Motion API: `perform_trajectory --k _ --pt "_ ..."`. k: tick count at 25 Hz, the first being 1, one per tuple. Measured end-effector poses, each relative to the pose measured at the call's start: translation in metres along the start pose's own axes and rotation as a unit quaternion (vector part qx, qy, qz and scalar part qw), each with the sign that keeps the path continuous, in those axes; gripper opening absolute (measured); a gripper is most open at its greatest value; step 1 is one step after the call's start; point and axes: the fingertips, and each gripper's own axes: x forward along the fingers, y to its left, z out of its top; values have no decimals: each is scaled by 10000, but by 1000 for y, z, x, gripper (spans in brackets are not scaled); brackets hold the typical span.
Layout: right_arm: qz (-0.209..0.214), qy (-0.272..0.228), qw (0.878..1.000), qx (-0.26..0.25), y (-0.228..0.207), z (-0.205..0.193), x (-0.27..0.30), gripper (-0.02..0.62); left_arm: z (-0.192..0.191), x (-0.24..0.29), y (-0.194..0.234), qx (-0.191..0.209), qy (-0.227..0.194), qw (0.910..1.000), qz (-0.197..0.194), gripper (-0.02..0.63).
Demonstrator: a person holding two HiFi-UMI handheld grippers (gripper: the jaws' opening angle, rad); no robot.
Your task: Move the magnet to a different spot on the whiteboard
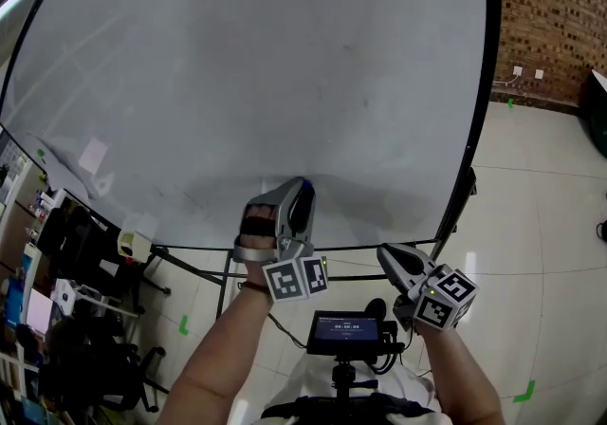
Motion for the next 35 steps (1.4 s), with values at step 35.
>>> perform_trajectory --k 35 --pt "-58 82 9998 183 41 -30 -71 21 -8 -117 -106 -4478 137 8553 -2603 149"
